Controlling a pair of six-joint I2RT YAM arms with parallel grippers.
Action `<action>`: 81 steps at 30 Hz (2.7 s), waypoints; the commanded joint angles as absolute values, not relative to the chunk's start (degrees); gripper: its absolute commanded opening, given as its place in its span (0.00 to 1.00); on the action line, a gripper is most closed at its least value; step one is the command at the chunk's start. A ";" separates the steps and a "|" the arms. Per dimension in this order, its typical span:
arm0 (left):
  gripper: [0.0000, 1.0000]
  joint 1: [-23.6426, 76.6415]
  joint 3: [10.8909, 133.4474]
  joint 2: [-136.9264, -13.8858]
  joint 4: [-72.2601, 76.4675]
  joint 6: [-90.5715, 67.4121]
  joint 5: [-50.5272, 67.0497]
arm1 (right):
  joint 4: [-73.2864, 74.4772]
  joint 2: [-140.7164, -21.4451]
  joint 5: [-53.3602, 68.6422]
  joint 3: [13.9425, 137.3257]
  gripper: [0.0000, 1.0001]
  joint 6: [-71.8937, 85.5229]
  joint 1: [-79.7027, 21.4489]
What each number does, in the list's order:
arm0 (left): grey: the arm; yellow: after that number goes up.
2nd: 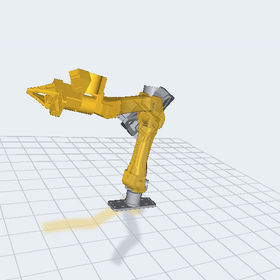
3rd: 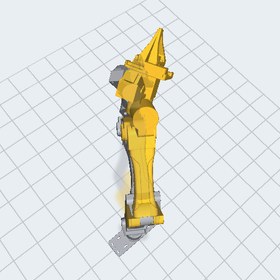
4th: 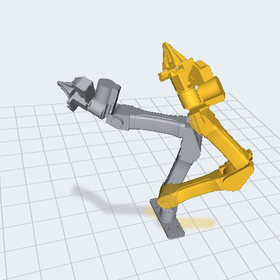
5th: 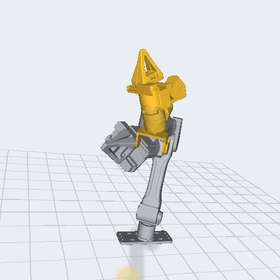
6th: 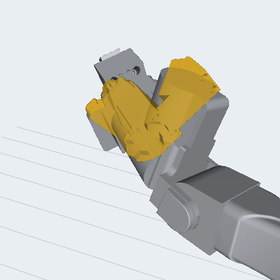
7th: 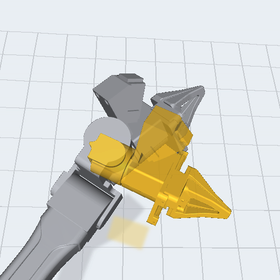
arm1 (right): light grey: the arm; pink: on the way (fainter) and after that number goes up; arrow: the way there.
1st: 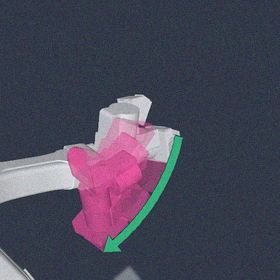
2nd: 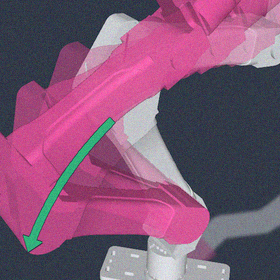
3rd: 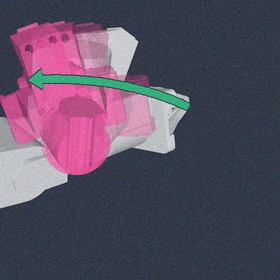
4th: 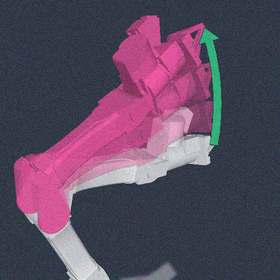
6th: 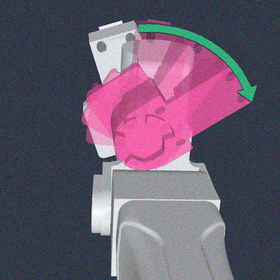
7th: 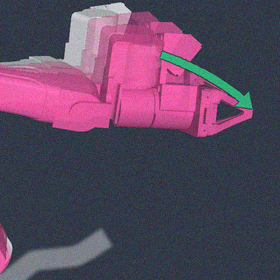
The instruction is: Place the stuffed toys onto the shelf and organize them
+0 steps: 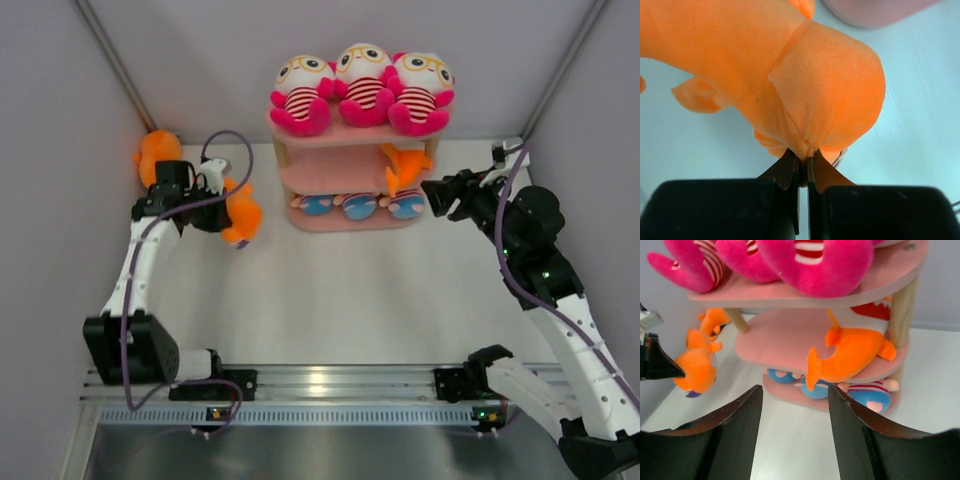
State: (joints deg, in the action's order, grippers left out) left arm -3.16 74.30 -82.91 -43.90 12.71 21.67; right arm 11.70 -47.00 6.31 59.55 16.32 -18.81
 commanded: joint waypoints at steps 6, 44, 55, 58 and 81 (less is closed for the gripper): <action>0.00 -1.49 55.91 -48.98 -57.81 48.58 26.01 | 15.21 -51.15 10.11 65.04 0.62 16.16 -32.59; 0.00 -1.49 52.47 -26.28 -74.71 68.38 34.10 | 11.42 -102.05 32.61 94.14 0.35 17.67 -60.91; 0.90 -1.58 53.52 -25.93 -74.79 62.59 33.84 | 16.87 -85.10 20.14 86.32 0.00 -10.75 -59.85; 0.90 -1.49 55.81 -26.01 -74.62 58.11 35.15 | 18.54 -78.50 13.29 83.59 0.00 -23.58 -59.77; 0.90 -1.58 59.77 -32.87 -69.96 39.64 32.96 | 2.48 -75.32 -6.94 69.53 0.00 -104.13 -57.22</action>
State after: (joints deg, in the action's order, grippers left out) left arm -1.41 57.58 -31.83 -72.27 39.72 30.89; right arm 12.12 -74.19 -4.23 69.89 -93.51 -58.59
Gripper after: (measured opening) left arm 0.901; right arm 0.059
